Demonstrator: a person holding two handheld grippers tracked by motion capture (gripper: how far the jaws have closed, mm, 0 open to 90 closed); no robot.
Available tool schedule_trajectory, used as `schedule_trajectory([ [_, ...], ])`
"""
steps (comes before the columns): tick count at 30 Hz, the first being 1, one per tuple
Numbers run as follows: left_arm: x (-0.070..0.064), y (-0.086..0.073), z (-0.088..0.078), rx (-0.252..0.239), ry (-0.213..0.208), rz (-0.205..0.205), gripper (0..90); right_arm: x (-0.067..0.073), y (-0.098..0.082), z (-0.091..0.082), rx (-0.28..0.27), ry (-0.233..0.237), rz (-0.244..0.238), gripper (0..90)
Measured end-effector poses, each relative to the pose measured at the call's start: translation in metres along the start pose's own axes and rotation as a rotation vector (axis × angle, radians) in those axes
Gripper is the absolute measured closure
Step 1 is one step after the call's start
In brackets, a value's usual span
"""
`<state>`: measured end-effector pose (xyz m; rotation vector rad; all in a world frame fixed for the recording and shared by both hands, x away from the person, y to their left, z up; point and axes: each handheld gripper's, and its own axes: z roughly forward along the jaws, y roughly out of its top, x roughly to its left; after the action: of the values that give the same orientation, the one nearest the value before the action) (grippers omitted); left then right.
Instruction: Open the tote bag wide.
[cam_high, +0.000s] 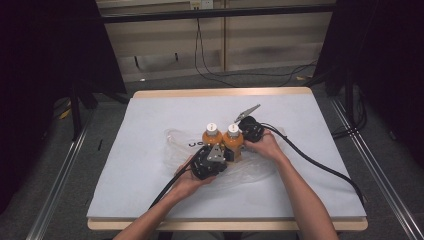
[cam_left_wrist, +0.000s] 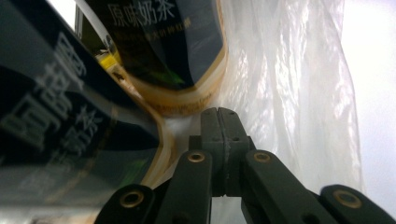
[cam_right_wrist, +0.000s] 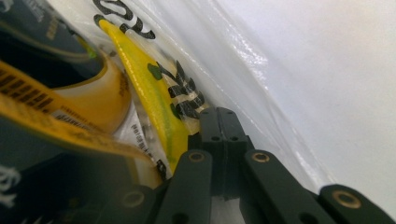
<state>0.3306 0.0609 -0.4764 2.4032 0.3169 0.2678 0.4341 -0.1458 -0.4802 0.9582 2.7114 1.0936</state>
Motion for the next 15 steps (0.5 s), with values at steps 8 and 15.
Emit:
schedule_trajectory([
  [8,-0.007,-0.004,-0.007,0.014,-0.068,0.002,90.0,-0.006,0.009,0.004,0.012,-0.057,0.023,90.0],
  [15,-0.008,-0.013,-0.012,-0.015,-0.154,-0.063,90.0,-0.010,0.018,0.009,0.034,-0.121,0.041,90.0],
])
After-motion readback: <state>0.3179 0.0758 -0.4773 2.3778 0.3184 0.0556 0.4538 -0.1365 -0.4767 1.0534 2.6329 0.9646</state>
